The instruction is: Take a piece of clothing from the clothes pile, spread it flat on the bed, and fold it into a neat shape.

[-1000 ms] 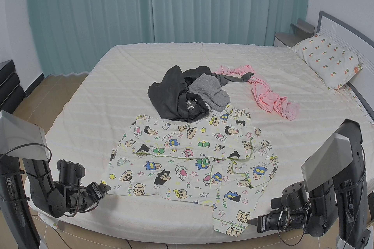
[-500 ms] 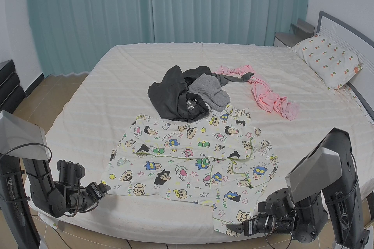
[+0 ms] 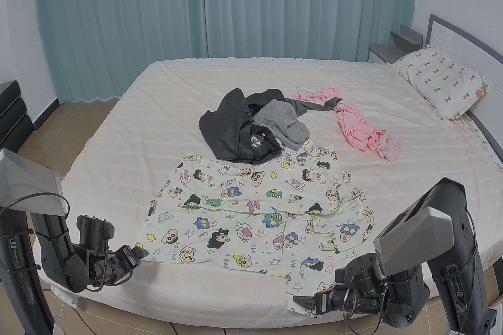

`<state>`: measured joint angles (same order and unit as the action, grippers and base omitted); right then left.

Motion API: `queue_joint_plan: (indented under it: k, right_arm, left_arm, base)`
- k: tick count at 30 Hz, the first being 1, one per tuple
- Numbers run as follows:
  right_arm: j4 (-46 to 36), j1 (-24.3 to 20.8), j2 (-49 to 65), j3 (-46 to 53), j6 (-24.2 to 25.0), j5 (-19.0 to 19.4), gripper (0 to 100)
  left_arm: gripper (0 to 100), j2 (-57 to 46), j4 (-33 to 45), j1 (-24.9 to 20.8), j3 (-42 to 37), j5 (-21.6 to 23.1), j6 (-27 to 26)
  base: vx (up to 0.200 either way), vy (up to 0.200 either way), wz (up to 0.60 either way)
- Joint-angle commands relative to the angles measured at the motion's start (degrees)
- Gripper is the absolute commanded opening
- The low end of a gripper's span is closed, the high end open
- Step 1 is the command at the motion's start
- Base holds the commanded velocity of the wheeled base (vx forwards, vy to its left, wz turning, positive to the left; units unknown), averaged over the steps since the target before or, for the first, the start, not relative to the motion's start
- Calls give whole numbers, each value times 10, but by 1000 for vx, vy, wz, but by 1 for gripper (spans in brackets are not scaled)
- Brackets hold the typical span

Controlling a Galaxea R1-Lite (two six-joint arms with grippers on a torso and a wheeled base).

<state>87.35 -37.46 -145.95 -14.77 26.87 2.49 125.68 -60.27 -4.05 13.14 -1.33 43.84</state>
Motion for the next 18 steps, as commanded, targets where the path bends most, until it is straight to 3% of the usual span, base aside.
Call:
queue_joint_plan:
  k: [1, 4, 12, 18]
  right_arm:
    - [-2, 0, 0, -3, 1, -16, 0]
    - [4, 1, 0, 2, 0, -40, 0]
    - [22, 18, -1, 15, 11, -37, 0]
    - [22, 21, 14, 24, 72, -34, 0]
  left_arm:
    - [100, -1, 0, -2, 0, -1, -2]
    - [100, 1, 0, -3, 0, -5, -5]
    - [100, 18, 6, -14, 40, -30, -6]
    - [100, 60, 4, -36, 69, -61, -37]
  base:
    - [0, 0, 0]
    - [0, 0, 0]
    - [0, 0, 0]
    - [0, 0, 0]
